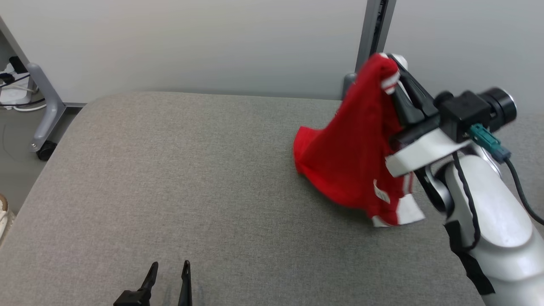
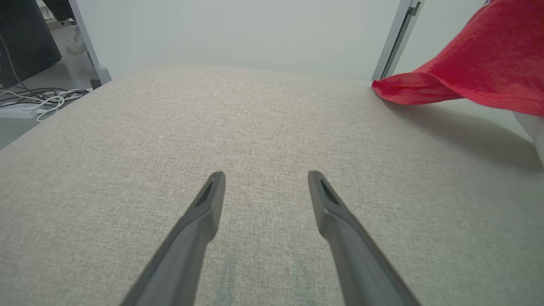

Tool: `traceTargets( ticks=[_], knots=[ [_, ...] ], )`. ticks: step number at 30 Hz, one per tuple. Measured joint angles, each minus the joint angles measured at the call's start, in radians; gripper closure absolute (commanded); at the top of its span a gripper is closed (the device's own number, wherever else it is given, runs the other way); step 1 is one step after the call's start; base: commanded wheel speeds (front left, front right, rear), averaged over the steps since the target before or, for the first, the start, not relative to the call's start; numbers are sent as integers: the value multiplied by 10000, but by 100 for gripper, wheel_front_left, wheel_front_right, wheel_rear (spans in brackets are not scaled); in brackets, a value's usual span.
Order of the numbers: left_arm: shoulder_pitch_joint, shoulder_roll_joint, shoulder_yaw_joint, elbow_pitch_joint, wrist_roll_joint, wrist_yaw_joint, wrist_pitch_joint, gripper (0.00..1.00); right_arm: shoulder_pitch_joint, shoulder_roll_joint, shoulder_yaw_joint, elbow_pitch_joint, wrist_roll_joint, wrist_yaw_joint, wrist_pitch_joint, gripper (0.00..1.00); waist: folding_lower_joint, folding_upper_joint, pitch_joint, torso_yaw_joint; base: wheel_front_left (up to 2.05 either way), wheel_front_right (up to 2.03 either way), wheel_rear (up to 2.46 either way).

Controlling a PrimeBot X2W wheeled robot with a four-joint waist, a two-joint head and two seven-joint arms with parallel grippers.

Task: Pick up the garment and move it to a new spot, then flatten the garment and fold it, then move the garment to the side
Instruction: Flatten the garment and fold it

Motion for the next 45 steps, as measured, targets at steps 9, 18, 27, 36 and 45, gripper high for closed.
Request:
traceTargets(
  ticks=[9,18,27,36,45],
  knots=[
    [16,2,-44,38,0,-31,2,0,-1641,696,332,-1064,709,0,-4,100,0,0,165,326,0,0,0],
    [-291,0,-313,33,-35,-58,0,0,-1521,-182,-863,1783,-8,0,-13,85,0,0,741,593,0,0,0],
    [-787,-2,-612,29,4,-33,0,0,-1279,-564,-2297,4823,-825,0,-2,0,0,0,1428,747,0,0,0],
    [-780,2,-685,61,13,-63,2,0,106,2,-2909,4092,-936,0,-6,0,0,0,1112,259,0,0,0],
    [-803,0,-780,378,-33,-138,0,0,2111,598,-2834,2886,-314,0,-8,0,0,0,766,-664,0,0,0]
  ],
)
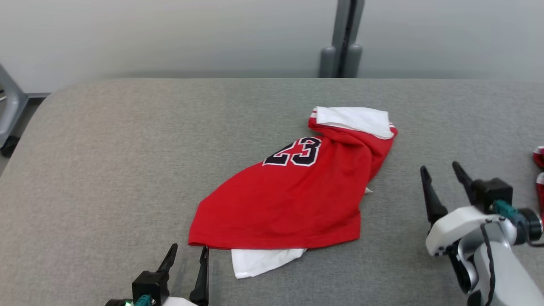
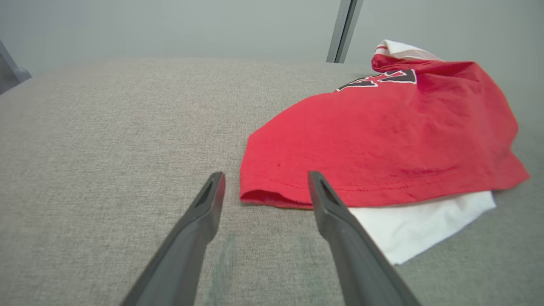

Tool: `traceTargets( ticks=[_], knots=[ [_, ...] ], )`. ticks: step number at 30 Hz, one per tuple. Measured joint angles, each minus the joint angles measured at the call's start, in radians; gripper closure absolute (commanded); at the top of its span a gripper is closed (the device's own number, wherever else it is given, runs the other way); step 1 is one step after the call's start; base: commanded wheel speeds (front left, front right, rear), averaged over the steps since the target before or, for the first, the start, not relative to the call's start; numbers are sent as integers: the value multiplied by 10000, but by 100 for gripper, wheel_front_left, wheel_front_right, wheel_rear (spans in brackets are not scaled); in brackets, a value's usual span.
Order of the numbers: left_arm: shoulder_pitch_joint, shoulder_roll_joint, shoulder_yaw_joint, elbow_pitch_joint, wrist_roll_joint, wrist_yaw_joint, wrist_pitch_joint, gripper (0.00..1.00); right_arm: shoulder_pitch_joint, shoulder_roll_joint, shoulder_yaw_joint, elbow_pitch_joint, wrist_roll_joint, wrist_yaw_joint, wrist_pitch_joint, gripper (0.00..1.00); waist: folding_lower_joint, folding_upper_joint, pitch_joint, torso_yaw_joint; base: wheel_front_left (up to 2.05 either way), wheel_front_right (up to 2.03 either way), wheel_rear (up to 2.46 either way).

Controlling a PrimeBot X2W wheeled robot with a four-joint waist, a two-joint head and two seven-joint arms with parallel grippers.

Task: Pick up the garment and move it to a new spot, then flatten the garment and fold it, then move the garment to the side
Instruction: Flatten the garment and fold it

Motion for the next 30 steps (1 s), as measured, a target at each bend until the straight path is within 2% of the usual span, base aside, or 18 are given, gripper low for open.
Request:
traceTargets(
  ticks=[6,13,16,17,18,25,30],
  knots=[
    [-394,-4,157,616,-343,29,-15,0,729,98,40,-391,167,0,0,0,0,0,83,-654,0,0,0],
    [-1061,2,685,1670,-543,479,-23,0,894,71,-31,-585,174,0,0,0,0,0,427,-1236,0,0,0],
    [-1231,8,742,2249,-656,512,-25,0,895,90,-35,-650,178,0,0,0,0,0,562,-1412,0,0,0],
    [-1335,4,734,2412,-700,483,-27,72,897,102,-44,-667,180,0,0,0,0,0,599,-1451,0,0,0],
    [-1424,0,729,2466,-706,435,-29,100,897,102,-67,-675,184,0,0,0,0,0,630,-1478,0,0,0],
    [-1680,-4,826,2155,-617,247,-23,100,964,165,-280,-752,240,0,0,0,0,0,700,-1356,0,0,0],
    [-2274,115,1592,966,65,148,-21,100,998,257,-339,-796,242,0,0,0,0,0,736,-1189,0,0,0]
  ],
)
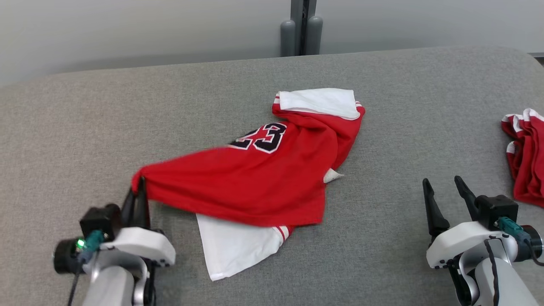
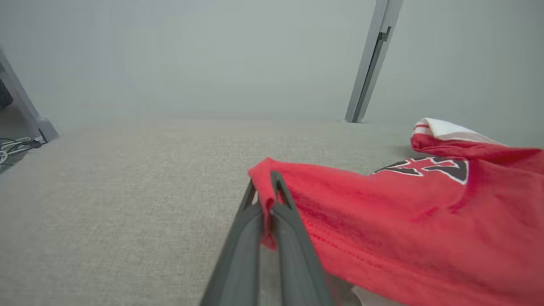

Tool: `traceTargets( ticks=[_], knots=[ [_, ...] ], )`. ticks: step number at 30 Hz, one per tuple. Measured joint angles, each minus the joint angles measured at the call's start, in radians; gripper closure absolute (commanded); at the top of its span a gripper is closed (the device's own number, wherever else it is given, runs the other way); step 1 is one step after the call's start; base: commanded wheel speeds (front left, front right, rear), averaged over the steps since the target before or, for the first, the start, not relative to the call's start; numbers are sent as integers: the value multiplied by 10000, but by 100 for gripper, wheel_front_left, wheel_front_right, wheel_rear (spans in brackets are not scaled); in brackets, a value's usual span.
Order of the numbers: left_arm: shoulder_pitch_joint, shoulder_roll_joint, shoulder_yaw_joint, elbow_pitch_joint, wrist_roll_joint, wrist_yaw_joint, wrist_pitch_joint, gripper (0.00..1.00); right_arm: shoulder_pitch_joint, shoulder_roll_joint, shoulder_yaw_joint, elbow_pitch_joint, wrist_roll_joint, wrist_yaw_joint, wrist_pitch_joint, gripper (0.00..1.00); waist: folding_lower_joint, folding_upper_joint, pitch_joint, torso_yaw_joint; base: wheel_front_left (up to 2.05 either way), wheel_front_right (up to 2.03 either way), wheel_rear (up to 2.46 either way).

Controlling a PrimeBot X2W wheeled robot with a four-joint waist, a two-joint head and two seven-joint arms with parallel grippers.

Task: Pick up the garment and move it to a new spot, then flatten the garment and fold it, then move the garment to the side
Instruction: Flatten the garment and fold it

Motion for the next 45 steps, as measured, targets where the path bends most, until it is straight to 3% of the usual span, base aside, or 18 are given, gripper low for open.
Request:
traceTargets(
  ticks=[6,12,15,16,17,18,25,32,38,45],
  knots=[
    [-1163,938,721,-667,719,-153,-2,100,-10,125,94,35,15,0,0,0,0,0,101,82,0,0,0],
    [-2396,2029,1104,886,1047,-259,-4,100,-33,217,395,67,58,0,0,0,-1,0,249,-115,0,0,0],
    [-2711,2263,1250,1413,1057,-232,-2,100,-84,221,470,84,96,0,0,0,0,0,329,-203,0,0,0],
    [-2862,2353,1285,1603,1106,-128,-2,66,-106,224,485,84,107,0,0,0,0,0,373,-241,0,0,0],
    [-2993,2403,1348,1824,1120,-50,-2,4,-110,232,506,86,107,0,0,0,0,0,407,-273,0,0,0],
    [-3065,2403,1379,1987,1116,63,-4,0,-109,230,514,90,111,0,0,0,0,0,435,-297,0,0,0],
    [-3121,1912,1281,1776,1195,280,-2,0,-104,226,598,82,140,0,0,0,0,0,469,-157,0,0,0],
    [-1723,782,1039,838,1208,-92,-2,0,80,309,1371,46,522,0,0,0,0,0,209,332,0,0,0],
    [-462,173,723,167,1290,-309,-2,0,260,357,2579,157,1081,0,0,0,0,0,-93,789,0,0,0],
    [695,-81,612,-418,694,-290,-2,0,474,376,4194,236,1965,0,0,0,0,0,-404,1337,0,0,0]
  ],
)
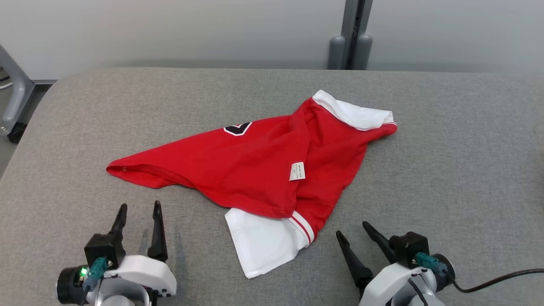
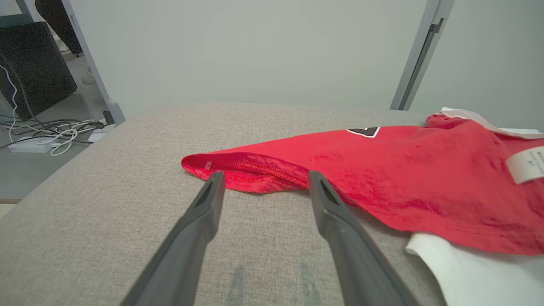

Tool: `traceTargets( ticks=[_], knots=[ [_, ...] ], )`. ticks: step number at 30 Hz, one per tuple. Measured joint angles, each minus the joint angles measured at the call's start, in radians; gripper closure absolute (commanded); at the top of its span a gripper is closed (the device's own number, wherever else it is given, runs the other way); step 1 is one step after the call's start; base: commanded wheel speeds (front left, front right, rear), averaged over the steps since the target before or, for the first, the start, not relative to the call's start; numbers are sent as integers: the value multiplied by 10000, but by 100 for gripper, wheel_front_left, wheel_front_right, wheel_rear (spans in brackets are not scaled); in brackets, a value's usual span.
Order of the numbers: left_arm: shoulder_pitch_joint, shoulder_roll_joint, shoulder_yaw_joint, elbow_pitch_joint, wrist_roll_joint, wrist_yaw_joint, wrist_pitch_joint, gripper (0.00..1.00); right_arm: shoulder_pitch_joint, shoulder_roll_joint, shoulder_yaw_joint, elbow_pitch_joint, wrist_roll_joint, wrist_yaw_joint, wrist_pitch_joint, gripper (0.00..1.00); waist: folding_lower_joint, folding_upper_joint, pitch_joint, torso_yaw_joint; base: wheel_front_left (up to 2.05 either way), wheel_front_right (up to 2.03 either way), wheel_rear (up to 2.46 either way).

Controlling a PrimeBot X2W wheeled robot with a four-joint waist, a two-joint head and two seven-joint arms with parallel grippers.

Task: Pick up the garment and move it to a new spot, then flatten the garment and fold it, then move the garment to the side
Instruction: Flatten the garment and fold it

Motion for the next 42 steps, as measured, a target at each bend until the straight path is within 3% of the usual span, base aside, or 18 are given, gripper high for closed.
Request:
traceTargets(
  ticks=[8,18,19,20,21,22,28,38,42],
  knots=[
    [657,-38,-1220,90,-499,12,0,0,93,-2,779,251,1047,0,0,0,0,0,-187,707,0,0,0],
    [686,-36,-1423,198,-387,42,0,0,-458,6,1152,1453,2171,0,-10,2,0,0,-154,1562,0,0,0],
    [686,-29,-1425,199,-387,38,0,0,-559,6,1145,1563,2182,0,-10,21,0,0,-134,1621,0,0,0],
    [686,-29,-1427,205,-387,27,0,0,-645,6,1139,1649,2240,0,-10,51,0,0,-116,1673,0,0,0],
    [686,-35,-1434,226,-387,25,0,0,-708,4,1127,1724,2326,0,-12,69,0,0,-99,1713,0,0,0],
    [686,-31,-1430,249,-389,17,0,0,-779,10,1093,1806,2328,0,-10,100,0,0,-91,1744,0,0,0],
    [816,-33,-1381,318,-447,15,0,0,-840,-27,-226,2104,1584,0,-4,100,0,0,-229,1680,0,0,0],
    [892,-38,-2036,311,-890,-46,0,0,-1312,-1613,-2621,1407,-1093,0,-6,100,0,0,-500,1096,0,0,0],
    [891,-38,-2219,389,-1011,33,0,0,-1604,-1674,-3020,1214,-1549,0,-4,100,0,0,-628,961,0,0,0]
  ],
)
